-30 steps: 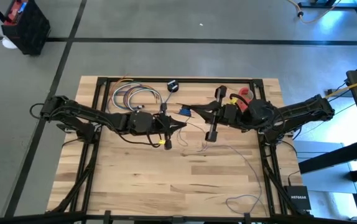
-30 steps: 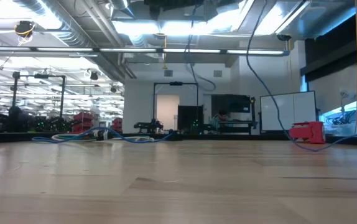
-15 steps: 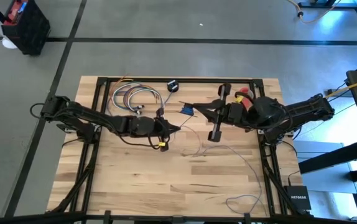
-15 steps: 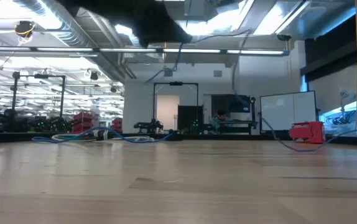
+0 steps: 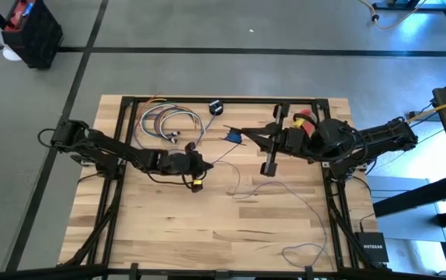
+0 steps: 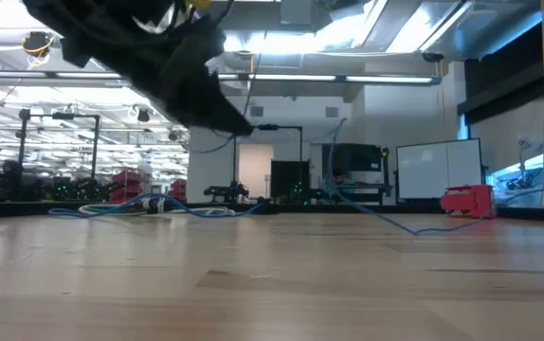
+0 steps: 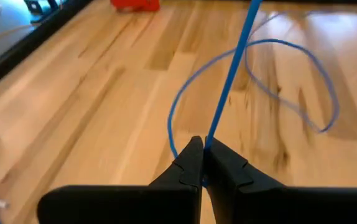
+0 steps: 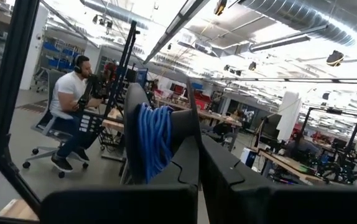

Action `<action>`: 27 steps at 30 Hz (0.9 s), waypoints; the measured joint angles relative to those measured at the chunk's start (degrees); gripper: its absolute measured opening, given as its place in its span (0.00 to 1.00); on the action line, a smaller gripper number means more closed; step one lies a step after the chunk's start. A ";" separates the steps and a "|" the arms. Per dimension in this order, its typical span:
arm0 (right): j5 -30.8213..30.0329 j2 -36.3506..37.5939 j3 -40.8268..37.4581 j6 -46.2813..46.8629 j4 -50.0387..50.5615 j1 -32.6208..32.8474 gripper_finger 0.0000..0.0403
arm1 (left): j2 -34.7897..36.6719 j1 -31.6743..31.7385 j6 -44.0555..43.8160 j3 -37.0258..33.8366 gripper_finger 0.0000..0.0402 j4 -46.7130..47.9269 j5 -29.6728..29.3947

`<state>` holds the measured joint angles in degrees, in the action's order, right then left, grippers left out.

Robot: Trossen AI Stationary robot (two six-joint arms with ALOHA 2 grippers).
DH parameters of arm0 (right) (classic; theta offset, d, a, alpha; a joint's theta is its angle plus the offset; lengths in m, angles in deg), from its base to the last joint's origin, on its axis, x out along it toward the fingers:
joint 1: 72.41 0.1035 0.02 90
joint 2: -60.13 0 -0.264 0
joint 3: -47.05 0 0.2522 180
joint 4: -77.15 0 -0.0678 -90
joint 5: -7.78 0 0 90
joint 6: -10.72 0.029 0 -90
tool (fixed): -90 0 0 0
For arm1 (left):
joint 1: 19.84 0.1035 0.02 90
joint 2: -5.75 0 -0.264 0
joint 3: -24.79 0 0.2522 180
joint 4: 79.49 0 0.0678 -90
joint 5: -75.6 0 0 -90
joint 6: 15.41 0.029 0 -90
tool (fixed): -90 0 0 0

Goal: Coil cords
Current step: Coil the blue wire onto the black spool

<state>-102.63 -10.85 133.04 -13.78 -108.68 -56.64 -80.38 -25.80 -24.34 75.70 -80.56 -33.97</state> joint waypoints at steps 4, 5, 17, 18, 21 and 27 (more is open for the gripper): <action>0.57 0.38 0.71 0.38 -2.72 0.07 0.01 | -0.40 0.07 -1.10 -1.19 0.07 4.13 0.04; 0.57 0.74 0.82 0.44 -3.41 0.07 0.01 | -0.89 0.07 -1.30 -1.36 0.10 5.53 0.11; -0.15 0.61 0.66 0.28 -0.76 0.04 0.01 | 3.66 -0.04 -2.44 -0.14 0.45 10.92 0.09; -0.58 0.47 0.59 0.24 0.24 0.04 0.01 | 4.85 -0.38 -2.44 0.13 0.45 13.00 0.13; -1.92 0.33 0.52 0.21 2.68 0.02 0.01 | 9.31 -1.57 -2.75 1.94 0.46 16.43 0.12; -3.15 0.33 0.46 0.17 7.47 0.02 0.01 | 15.30 -4.42 3.08 2.68 0.46 1.57 0.11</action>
<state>-105.77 -10.52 133.50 -13.60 -101.21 -56.61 -65.07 -30.22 -21.26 78.39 -78.99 -33.86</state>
